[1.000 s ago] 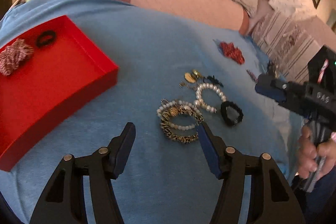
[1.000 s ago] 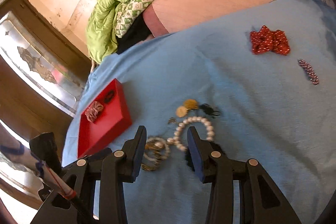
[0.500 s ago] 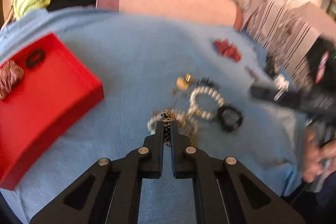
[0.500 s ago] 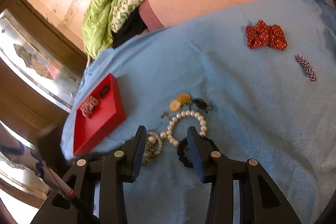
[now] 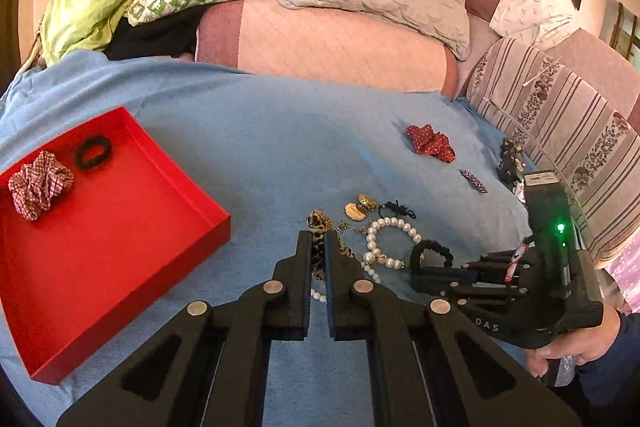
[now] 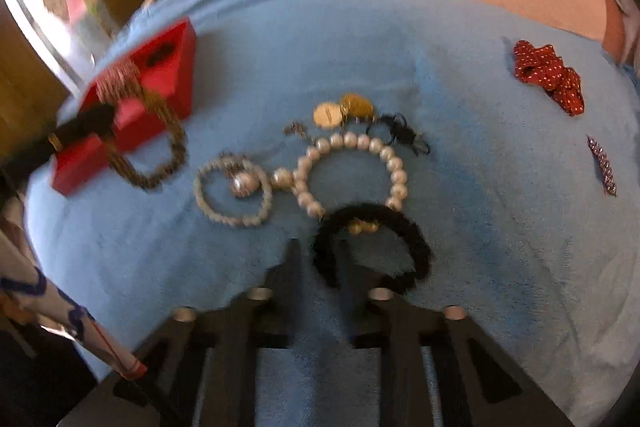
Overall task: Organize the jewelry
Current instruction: 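Grasp the leopard-print bracelet with the left tool while the right tool grasps another black hair tie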
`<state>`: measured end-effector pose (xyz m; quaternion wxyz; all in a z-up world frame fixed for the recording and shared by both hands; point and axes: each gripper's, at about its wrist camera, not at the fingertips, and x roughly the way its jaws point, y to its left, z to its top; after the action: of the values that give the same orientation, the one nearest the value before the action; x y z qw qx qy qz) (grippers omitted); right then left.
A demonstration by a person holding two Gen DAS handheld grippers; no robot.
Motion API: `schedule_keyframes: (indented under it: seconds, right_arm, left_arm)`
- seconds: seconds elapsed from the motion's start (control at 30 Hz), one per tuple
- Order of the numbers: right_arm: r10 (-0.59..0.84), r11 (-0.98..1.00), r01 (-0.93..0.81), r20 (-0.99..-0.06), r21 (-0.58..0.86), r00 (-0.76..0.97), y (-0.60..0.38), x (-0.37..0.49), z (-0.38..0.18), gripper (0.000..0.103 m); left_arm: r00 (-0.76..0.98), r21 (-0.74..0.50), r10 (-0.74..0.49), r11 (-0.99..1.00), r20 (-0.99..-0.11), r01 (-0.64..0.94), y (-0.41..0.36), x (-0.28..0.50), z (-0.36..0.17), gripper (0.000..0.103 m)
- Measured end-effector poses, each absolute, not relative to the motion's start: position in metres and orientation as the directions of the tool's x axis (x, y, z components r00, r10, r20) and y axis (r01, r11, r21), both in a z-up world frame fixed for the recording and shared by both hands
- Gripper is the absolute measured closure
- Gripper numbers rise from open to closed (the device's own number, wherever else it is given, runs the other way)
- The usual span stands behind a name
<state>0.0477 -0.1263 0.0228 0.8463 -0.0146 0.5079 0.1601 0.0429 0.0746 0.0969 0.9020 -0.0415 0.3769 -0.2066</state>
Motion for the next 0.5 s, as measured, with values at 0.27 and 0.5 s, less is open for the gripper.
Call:
schedule_keyframes:
  seconds: [0.27,0.5]
  right_arm:
    - [0.415,0.909,-0.293,-0.718,0.298,0.559,-0.144,0.036,0.067,0.094]
    - [0.425,0.905,-0.295,-0.625,0.307,0.655,-0.15,0.022,0.094,0.094]
  left_arm:
    - [0.665,-0.218,-0.391,0.918,-0.636,0.332,0.079,0.039,0.106,0.098]
    - [0.724,-0.112,-0.338,0.933,-0.601,0.342,0.064,0.029,0.117,0.098]
